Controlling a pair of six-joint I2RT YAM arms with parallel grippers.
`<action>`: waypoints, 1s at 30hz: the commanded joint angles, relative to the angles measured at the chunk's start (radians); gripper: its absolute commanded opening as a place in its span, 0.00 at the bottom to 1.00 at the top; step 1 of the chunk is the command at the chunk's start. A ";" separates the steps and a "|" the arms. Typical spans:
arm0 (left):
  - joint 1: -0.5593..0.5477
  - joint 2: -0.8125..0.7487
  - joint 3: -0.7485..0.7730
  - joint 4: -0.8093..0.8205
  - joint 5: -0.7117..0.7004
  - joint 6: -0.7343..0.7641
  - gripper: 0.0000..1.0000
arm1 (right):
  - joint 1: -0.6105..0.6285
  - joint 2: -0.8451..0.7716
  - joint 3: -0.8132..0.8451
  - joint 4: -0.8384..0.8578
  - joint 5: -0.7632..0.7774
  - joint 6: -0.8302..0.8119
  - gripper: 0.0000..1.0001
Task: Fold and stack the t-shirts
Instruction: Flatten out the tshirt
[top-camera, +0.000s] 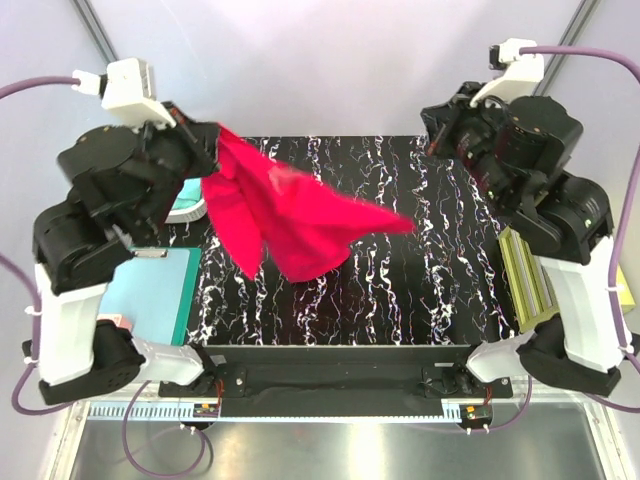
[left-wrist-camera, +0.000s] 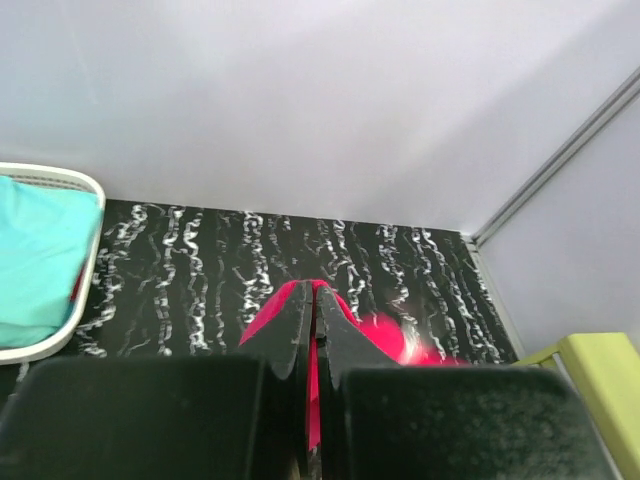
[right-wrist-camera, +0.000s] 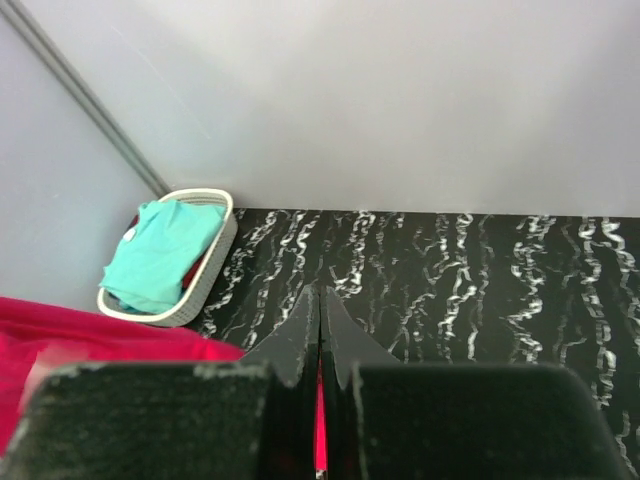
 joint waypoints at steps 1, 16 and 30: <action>-0.116 -0.041 -0.004 0.026 -0.197 0.084 0.00 | 0.004 -0.054 -0.004 0.036 0.083 -0.067 0.00; -0.370 0.093 -0.009 0.137 -0.457 0.323 0.00 | 0.007 -0.121 -0.388 0.102 -0.114 0.075 0.04; -0.145 0.126 -0.112 0.135 -0.218 0.191 0.00 | 0.060 -0.112 -0.740 0.182 -0.285 0.198 0.52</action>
